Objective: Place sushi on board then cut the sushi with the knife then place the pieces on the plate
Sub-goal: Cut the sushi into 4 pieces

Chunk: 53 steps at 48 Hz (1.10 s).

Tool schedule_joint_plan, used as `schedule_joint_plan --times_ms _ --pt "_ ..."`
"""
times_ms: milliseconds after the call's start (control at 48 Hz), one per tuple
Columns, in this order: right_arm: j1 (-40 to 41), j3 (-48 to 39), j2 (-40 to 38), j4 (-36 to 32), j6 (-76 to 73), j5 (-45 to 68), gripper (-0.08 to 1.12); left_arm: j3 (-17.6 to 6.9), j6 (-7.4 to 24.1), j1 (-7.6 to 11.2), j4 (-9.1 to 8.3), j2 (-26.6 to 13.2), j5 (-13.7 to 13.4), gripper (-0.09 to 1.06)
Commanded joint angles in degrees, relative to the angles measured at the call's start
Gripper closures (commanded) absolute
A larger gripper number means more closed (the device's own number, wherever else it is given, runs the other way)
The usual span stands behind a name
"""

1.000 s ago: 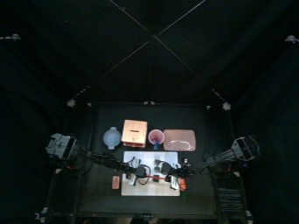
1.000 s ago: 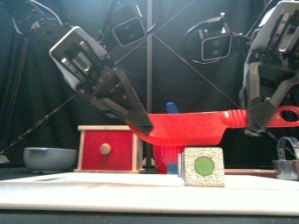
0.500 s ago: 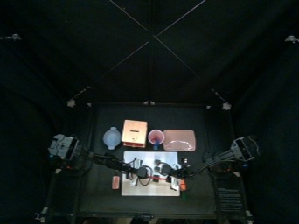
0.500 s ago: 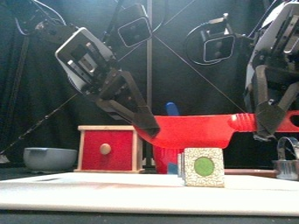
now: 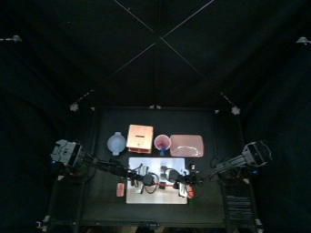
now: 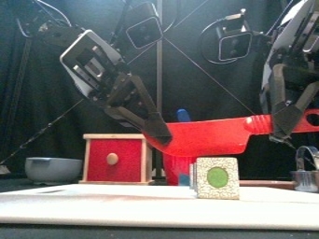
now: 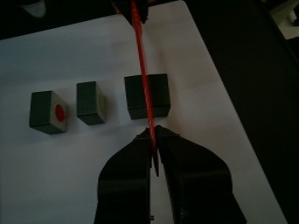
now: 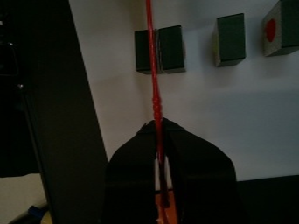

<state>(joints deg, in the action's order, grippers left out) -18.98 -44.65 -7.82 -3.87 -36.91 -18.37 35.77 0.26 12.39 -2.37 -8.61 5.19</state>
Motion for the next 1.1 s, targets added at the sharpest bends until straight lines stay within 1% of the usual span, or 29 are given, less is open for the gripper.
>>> schedule_joint_plan --times_ms 21,375,1104 --pt "-0.18 0.18 -1.76 0.09 -0.09 0.09 0.77 -0.97 0.18 -0.09 -0.35 0.79 0.18 0.49" --pt "-0.18 0.09 0.00 0.44 -0.09 0.26 0.77 -0.97 0.09 -0.09 -0.26 -0.35 0.18 0.49" --pt "-0.62 0.44 3.52 1.05 -0.09 0.62 0.77 -1.05 0.09 -0.09 -0.09 -1.41 0.18 0.49"
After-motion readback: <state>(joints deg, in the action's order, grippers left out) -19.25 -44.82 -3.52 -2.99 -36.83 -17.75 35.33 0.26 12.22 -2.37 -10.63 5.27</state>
